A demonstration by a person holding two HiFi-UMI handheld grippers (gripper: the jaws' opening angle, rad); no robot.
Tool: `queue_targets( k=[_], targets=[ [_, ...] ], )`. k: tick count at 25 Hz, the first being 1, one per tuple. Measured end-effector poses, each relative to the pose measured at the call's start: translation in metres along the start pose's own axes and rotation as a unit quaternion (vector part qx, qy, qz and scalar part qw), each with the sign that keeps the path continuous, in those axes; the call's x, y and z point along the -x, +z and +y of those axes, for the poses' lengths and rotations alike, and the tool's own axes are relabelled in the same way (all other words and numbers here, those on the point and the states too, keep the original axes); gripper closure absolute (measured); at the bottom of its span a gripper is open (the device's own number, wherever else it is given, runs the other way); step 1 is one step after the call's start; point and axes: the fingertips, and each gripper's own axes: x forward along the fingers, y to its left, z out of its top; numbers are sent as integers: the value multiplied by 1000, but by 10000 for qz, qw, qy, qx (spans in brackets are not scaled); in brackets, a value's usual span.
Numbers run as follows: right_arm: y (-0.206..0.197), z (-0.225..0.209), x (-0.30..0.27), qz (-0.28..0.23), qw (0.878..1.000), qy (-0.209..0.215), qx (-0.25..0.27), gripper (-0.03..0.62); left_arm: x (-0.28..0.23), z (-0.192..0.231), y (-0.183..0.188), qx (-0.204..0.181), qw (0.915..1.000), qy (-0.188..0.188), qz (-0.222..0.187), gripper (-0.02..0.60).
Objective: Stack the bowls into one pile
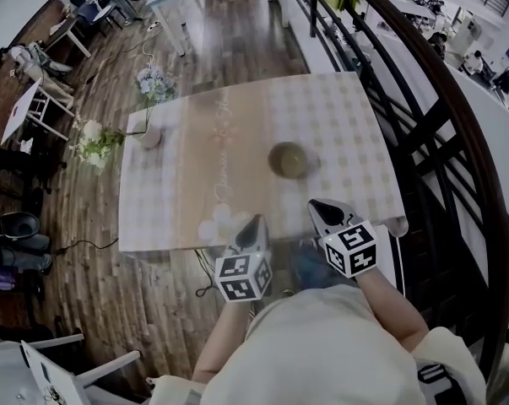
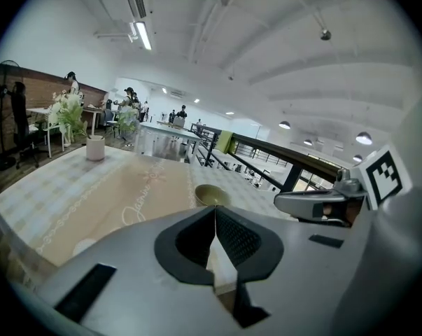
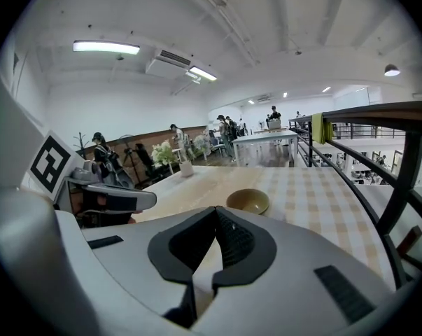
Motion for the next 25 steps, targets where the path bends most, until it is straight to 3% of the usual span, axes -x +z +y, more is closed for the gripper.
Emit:
queue_targets(
  k=[9, 25],
  targets=[
    [0, 36, 20, -94, 9999, -58, -35, 592, 38, 9, -6, 35, 10000, 5, -3, 577],
    [-20, 49, 43, -295, 9994, 19, 179, 592, 64, 5, -35, 109, 9996, 143, -230, 577]
  ],
)
